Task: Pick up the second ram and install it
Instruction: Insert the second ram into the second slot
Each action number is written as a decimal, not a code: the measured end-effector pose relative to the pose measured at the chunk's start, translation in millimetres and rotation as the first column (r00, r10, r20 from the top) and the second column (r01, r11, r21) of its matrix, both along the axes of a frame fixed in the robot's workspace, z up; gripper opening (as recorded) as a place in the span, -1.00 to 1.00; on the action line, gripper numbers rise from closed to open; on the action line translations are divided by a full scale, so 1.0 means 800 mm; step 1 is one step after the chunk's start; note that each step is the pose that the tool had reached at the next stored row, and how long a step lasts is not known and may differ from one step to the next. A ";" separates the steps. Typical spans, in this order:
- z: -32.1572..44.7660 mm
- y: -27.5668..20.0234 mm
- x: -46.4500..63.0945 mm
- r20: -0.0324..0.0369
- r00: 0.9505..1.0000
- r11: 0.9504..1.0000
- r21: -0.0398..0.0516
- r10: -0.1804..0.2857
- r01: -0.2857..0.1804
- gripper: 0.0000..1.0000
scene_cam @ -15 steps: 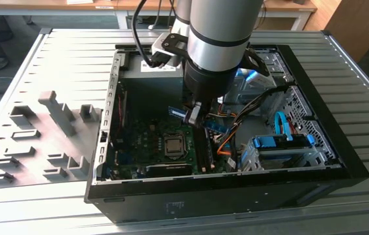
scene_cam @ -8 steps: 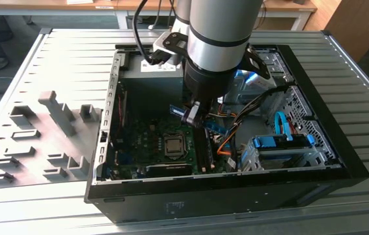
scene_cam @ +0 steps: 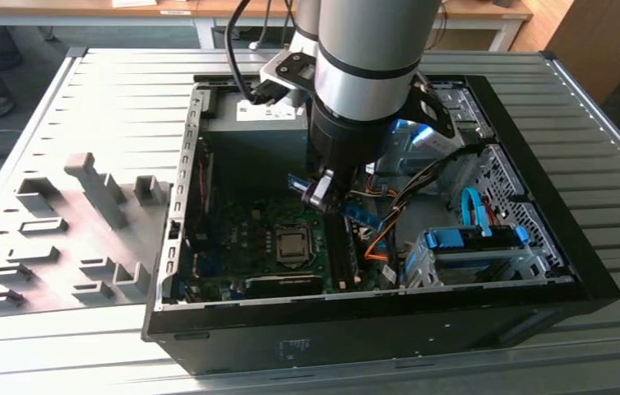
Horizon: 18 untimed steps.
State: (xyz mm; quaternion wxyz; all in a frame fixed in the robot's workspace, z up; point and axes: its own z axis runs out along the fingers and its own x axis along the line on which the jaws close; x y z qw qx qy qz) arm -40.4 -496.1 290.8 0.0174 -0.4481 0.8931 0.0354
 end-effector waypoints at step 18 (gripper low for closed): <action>-0.0009 0.0000 0.000 0.000 0.988 0.988 -0.001 -0.152 0.152 -0.72</action>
